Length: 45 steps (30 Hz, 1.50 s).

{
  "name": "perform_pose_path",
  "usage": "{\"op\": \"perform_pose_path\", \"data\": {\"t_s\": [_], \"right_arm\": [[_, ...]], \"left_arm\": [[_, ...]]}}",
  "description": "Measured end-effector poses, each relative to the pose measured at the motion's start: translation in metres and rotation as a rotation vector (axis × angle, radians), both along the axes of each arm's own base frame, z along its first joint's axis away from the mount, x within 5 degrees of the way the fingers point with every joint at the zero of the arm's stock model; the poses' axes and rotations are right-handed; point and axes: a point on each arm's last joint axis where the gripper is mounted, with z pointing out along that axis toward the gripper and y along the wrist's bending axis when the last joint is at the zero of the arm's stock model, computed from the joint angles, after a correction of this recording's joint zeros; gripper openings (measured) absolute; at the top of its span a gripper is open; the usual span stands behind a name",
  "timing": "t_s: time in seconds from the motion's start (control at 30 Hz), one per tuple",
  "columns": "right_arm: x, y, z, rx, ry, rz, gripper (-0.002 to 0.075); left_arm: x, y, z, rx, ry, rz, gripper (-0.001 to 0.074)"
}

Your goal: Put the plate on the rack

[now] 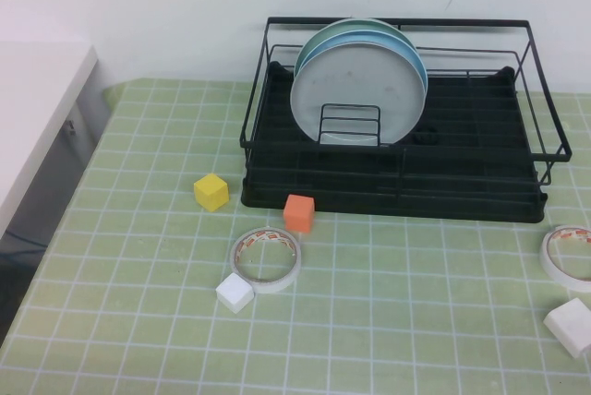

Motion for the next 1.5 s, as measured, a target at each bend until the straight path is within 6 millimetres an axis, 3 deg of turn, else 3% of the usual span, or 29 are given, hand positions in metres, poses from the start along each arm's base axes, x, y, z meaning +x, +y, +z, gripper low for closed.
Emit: {"op": "perform_pose_path", "data": {"t_s": [0.23, 0.73, 1.0, 1.5], "right_arm": [[-0.003, -0.001, -0.019, 0.012, 0.067, -0.022, 0.0000], [-0.004, 0.000, -0.020, 0.052, 0.080, -0.023, 0.0000], [-0.003, 0.008, -0.020, 0.003, 0.094, 0.080, 0.0000], [-0.003, 0.005, -0.020, 0.000, 0.095, 0.053, 0.0000]], "left_arm": [[0.000, 0.000, 0.000, -0.002, 0.000, 0.000, -0.0001], [0.000, 0.000, 0.000, -0.002, 0.000, 0.000, -0.0001], [0.000, 0.000, 0.000, -0.002, 0.000, 0.000, -0.0002], [0.000, 0.000, 0.000, 0.000, 0.000, -0.001, -0.0002]]}}
